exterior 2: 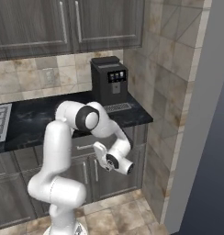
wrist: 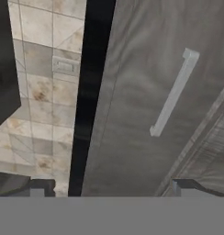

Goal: Take a straw from the drawer in front and place it inside the glass cup on the dining counter.

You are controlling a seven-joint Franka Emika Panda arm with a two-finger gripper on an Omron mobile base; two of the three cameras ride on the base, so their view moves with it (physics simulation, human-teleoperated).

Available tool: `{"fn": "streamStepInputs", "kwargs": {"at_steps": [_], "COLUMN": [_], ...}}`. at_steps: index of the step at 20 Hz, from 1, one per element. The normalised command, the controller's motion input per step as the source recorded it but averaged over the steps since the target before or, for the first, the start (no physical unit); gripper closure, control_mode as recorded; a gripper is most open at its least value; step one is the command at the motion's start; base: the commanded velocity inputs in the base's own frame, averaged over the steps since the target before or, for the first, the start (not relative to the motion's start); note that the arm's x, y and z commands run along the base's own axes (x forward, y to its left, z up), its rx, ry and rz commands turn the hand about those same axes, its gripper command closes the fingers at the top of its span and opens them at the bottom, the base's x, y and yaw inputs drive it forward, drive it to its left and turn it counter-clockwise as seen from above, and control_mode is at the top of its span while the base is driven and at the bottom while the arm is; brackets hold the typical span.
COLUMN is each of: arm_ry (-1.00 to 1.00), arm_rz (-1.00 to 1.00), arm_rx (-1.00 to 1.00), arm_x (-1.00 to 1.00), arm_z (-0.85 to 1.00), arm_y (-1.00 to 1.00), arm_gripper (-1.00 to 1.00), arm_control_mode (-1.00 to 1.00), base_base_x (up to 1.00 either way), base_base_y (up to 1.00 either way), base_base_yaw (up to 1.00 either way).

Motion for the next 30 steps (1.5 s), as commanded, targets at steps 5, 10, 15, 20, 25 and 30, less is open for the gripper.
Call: {"fn": "streamStepInputs", "kwargs": {"at_steps": [5, 10, 15, 20, 25, 30], "arm_ry": [-0.04, -0.01, 0.0, 0.0, 0.0, 0.0], "arm_rz": [0.0, 0.0, 0.0, 0.0, 0.0, 0.0], "arm_rx": [0.0, 0.0, 0.0, 0.0, 0.0, 0.0], "arm_x": [0.36, 0.43, 0.37, 0.39, 0.39, 0.36], "arm_z": [-0.13, -0.18, -0.25, -0.31, -0.28, -0.27], "arm_y": [0.31, 0.26, 0.18, 0.16, 0.09, 0.11], "arm_gripper": [-1.0, -1.0, -1.0, -1.0, -1.0, -1.0], "arm_control_mode": [-1.0, -1.0, -1.0, -1.0, -1.0, -1.0], "base_base_x": [0.0, 0.0, 0.0, 0.0, 0.0, 0.0], "base_base_y": [0.0, 0.0, 0.0, 0.0, 0.0, 0.0], "base_base_yaw": [0.0, 0.0, 0.0, 0.0, 0.0, 0.0]}}
